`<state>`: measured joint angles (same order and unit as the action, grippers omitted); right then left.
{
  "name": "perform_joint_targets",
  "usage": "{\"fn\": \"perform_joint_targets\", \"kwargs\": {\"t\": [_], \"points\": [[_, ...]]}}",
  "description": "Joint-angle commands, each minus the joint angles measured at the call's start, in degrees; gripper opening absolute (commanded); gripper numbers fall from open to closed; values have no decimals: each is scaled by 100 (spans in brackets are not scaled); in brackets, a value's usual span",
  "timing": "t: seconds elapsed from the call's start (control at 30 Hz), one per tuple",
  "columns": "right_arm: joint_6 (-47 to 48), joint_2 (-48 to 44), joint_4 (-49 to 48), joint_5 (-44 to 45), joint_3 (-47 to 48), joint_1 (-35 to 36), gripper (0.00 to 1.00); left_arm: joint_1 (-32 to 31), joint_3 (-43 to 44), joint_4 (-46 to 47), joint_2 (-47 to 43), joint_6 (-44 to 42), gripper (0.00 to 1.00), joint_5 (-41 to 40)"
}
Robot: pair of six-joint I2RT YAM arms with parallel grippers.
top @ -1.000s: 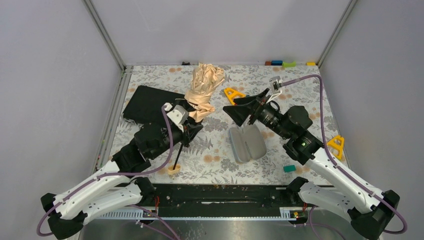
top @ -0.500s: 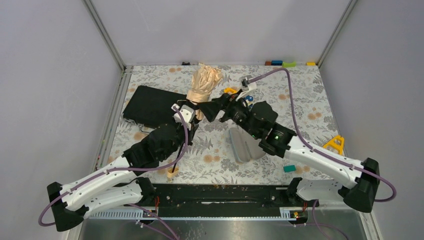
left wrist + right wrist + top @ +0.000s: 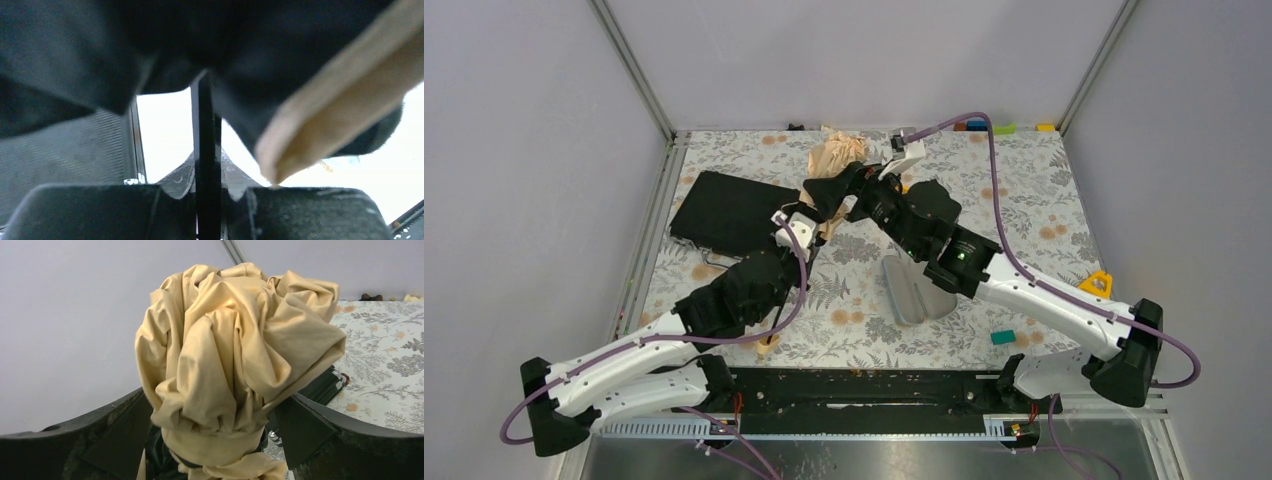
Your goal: Open the umbrella
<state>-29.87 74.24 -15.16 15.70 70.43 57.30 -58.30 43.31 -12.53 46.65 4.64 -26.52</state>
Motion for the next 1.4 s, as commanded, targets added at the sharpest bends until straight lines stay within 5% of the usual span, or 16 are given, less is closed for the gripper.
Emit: {"fn": "perform_joint_targets", "kwargs": {"t": [0.0, 0.1, 0.17, 0.2, 0.27, 0.33, 0.47, 0.73, 0.97, 1.17, 1.37], "points": [[263, 266, 1, 371, 409, 31, 91, -274, 253, 457, 72, -487, 0, -551], [288, 271, -212, 346, 313, 27, 70, -485, 311, 399, 131, -888, 1, -1007], [282, 167, -436, 306, 112, -5, 46, -523, 383, 319, 113, -984, 7, -941], [240, 91, -630, 242, -21, -39, 35, -524, 391, 291, 38, -983, 18, -776], [72, -109, -1260, -44, -416, -165, 16, -518, 333, 384, -191, -962, 66, -248], [-131, -386, -1824, -525, -838, -375, 4, -486, 320, 396, -466, -849, 96, 383], [-676, -816, -2885, -1505, -1557, -902, 0, -131, 518, 315, -658, -331, 99, 2324], [-660, -1559, -3934, -2340, -2034, -992, 0, 752, 843, 463, -223, 952, 99, 4834], [-664, -1848, -4378, -2840, -2062, -993, 0, 945, 674, 1060, -27, 1586, 94, 5825], [-564, -1885, -4021, -3092, -1975, -993, 0, 952, 629, 1227, -34, 1460, 68, 6329], [-521, -1822, -3825, -3223, -1950, -992, 0, 949, 635, 1212, 58, 1261, 1, 6427]]}}
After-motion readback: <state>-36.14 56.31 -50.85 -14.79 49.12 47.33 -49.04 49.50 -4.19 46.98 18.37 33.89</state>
